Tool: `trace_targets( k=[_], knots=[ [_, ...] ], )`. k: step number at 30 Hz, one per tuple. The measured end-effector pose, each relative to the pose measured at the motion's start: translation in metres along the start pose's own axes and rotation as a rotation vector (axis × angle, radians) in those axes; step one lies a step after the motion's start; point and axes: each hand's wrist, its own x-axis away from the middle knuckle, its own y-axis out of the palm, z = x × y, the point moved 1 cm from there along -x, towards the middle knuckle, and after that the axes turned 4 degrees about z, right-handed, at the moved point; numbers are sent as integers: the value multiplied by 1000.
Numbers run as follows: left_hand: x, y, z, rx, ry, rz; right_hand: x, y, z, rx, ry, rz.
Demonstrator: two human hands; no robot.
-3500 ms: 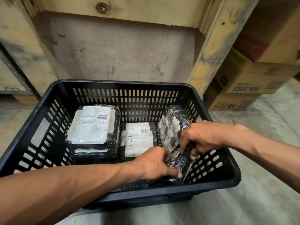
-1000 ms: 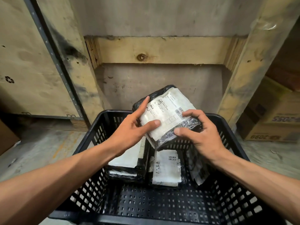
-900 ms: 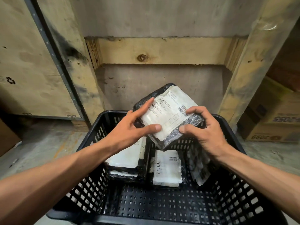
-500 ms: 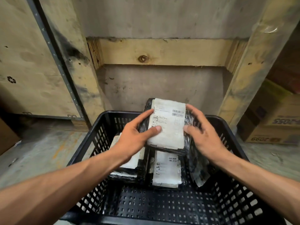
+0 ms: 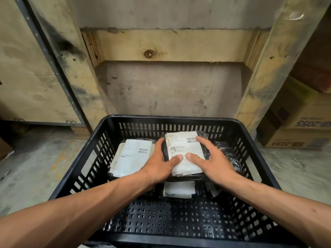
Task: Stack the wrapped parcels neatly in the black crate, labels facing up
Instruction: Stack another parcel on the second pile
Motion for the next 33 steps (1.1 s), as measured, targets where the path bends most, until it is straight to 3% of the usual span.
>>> trace_targets(
  k=[11, 20, 27, 33],
  knots=[
    [-9, 33, -16, -349, -203, -95, -11, 13, 32, 188, 185, -89],
    [-27, 60, -30, -701, -421, -75, -28, 29, 52, 414, 225, -427],
    [-20, 49, -46, -721, -314, -147, -31, 26, 59, 454, 201, -460],
    [-11, 43, -46, -891, -220, -141, -29, 26, 58, 488, 255, -444]
  ],
)
